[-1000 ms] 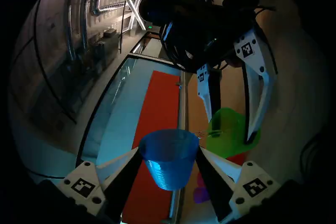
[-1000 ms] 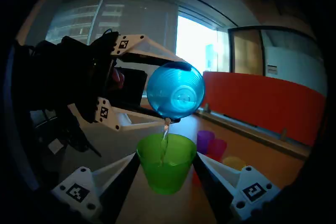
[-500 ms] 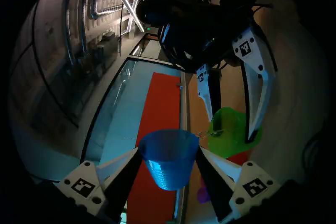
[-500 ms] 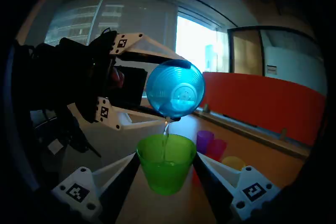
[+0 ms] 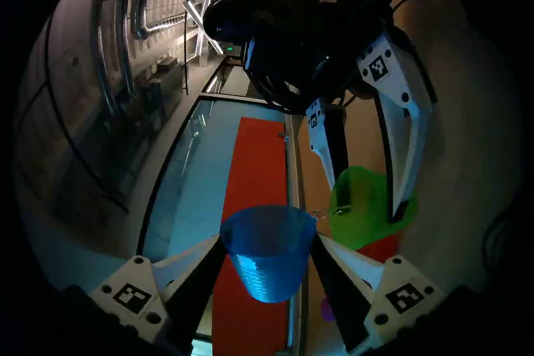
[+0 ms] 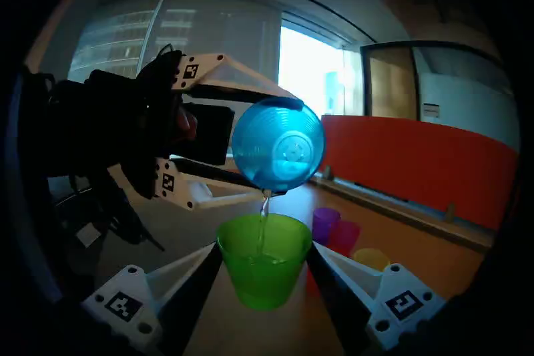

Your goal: Pour water

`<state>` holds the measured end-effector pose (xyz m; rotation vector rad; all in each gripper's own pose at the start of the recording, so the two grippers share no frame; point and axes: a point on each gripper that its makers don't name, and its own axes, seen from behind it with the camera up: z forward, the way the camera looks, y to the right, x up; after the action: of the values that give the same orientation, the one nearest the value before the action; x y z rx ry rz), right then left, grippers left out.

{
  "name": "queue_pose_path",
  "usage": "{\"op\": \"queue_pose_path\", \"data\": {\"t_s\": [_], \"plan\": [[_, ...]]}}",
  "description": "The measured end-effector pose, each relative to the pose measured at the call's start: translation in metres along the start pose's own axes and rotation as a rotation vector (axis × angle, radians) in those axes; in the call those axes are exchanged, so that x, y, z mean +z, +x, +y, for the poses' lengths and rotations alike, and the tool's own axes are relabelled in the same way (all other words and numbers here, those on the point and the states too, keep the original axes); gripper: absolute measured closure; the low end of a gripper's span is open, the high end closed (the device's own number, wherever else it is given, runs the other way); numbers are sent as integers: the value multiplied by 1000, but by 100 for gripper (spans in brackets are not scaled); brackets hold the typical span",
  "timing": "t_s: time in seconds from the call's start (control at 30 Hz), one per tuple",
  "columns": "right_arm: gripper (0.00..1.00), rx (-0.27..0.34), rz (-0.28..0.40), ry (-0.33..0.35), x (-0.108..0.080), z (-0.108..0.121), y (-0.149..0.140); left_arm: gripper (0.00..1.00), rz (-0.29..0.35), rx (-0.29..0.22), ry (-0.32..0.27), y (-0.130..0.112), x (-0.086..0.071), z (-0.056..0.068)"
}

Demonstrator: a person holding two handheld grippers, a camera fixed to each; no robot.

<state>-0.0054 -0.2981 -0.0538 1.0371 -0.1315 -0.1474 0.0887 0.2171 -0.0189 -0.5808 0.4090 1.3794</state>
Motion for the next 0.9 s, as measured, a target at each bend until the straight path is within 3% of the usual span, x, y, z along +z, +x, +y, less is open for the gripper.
{"op": "queue_pose_path", "data": {"t_s": [0.9], "plan": [[9, 2, 2, -2, 0, -1, -2, 14, -5, 79, 13, 1, -4, -9]]}}
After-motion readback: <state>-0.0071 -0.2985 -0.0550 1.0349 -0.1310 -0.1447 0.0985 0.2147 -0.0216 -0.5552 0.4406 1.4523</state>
